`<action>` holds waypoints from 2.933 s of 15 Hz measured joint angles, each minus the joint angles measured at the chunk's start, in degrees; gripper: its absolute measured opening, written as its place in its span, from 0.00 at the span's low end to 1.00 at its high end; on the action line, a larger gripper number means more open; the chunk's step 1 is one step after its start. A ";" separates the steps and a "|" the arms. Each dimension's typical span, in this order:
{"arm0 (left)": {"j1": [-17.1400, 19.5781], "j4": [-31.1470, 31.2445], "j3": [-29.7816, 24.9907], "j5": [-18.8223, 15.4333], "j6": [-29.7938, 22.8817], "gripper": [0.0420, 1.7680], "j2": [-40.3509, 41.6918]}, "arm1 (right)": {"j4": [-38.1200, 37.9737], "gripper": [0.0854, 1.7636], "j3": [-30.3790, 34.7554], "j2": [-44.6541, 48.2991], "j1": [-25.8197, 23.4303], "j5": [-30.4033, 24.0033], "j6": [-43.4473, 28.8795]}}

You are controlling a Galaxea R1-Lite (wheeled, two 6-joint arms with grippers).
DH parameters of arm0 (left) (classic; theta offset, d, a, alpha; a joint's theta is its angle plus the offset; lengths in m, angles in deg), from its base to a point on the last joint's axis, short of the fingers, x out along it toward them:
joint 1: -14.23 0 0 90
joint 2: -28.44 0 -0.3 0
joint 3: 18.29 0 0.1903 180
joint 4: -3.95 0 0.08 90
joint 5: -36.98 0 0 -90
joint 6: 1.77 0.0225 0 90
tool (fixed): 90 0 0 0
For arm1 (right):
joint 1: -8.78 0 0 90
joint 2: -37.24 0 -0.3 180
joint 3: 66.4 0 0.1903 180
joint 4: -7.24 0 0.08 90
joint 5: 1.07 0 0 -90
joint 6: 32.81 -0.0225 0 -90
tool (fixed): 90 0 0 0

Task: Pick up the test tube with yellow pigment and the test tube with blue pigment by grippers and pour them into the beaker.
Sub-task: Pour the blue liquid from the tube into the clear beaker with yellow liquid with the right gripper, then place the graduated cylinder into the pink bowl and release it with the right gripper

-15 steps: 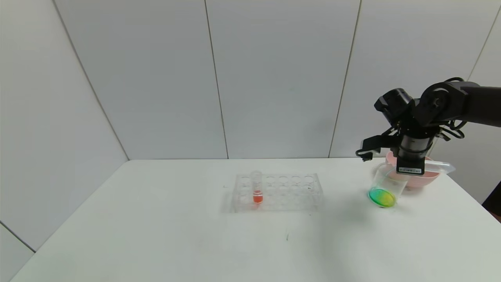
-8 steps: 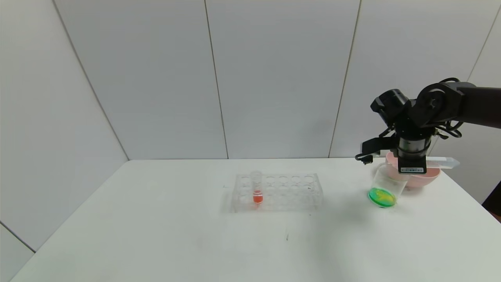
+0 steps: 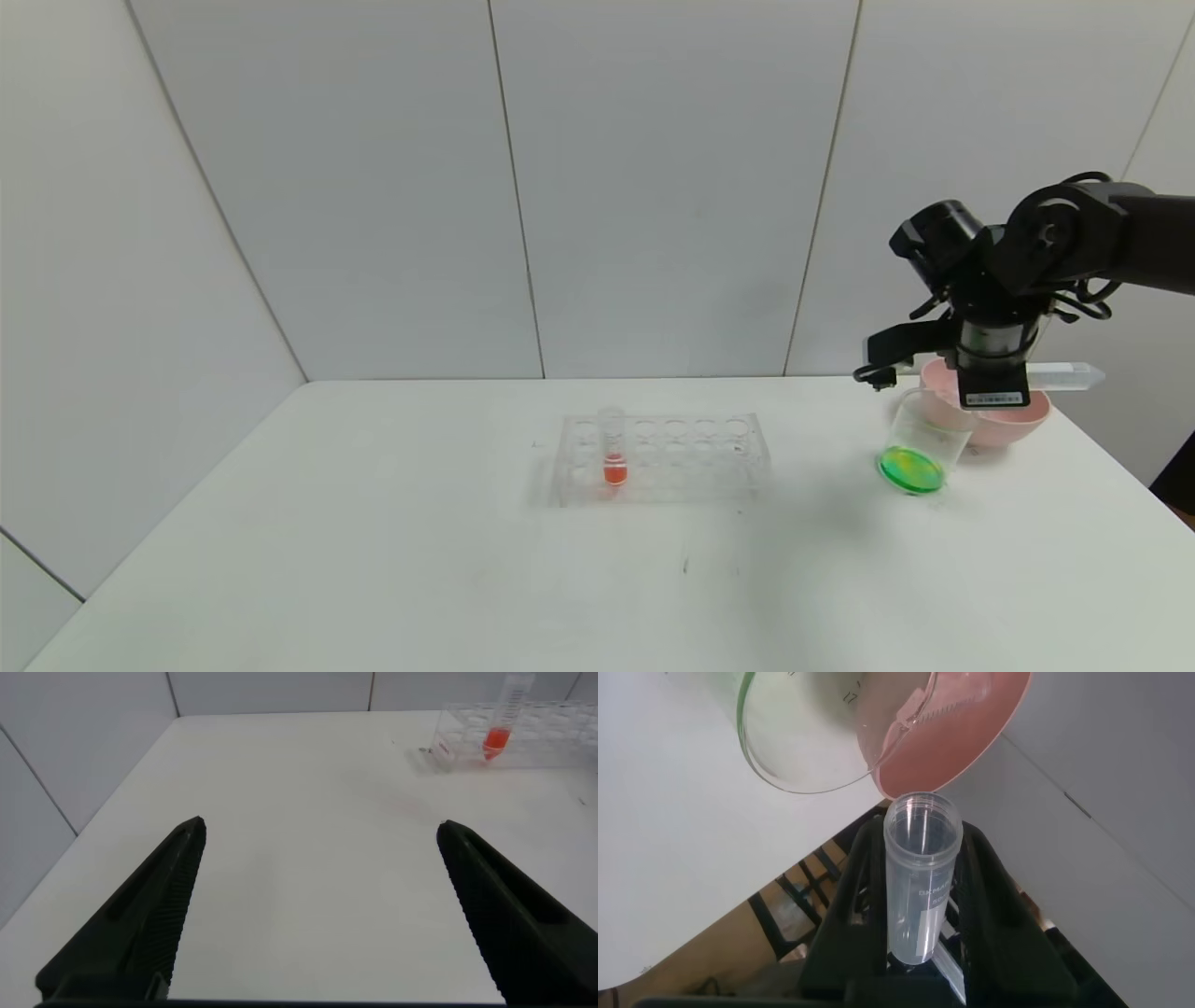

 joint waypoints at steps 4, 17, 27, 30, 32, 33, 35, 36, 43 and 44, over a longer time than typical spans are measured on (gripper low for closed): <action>0.00 -0.02 0.00 0.00 -0.02 1.00 0.00 | 1.77 0.25 0.00 3.24 -1.90 -20.21 -0.72; 0.00 -0.02 0.00 0.00 0.00 1.00 0.00 | 56.13 0.25 18.71 9.95 2.51 -49.51 -59.78; 0.00 -0.02 0.00 0.00 0.00 1.00 0.00 | 93.92 0.25 65.96 28.70 -7.11 -56.69 -68.32; 0.00 0.00 0.00 0.00 -0.02 1.00 0.00 | 94.61 0.25 68.30 30.90 -14.31 -61.48 -68.58; 0.00 0.00 0.00 0.00 0.00 1.00 0.00 | 94.94 0.25 67.15 30.51 -18.21 -64.05 -68.63; 0.00 0.00 0.00 0.00 -0.02 1.00 0.00 | 94.88 0.25 65.79 29.68 -19.66 -64.43 -68.63; 0.00 -0.02 0.00 0.00 0.00 1.00 0.00 | 94.83 0.25 62.99 27.11 -21.76 -64.59 -68.61; 0.00 -0.02 0.00 0.00 -0.02 1.00 0.00 | 94.79 0.25 61.27 25.25 -22.89 -64.49 -68.63; 0.00 -0.02 0.00 0.00 -0.02 1.00 0.00 | 94.92 0.25 49.84 10.72 -30.28 -63.93 -68.34; 0.00 -0.02 0.00 0.00 -0.02 1.00 0.00 | 94.94 0.25 48.29 8.59 -30.92 -62.89 -68.28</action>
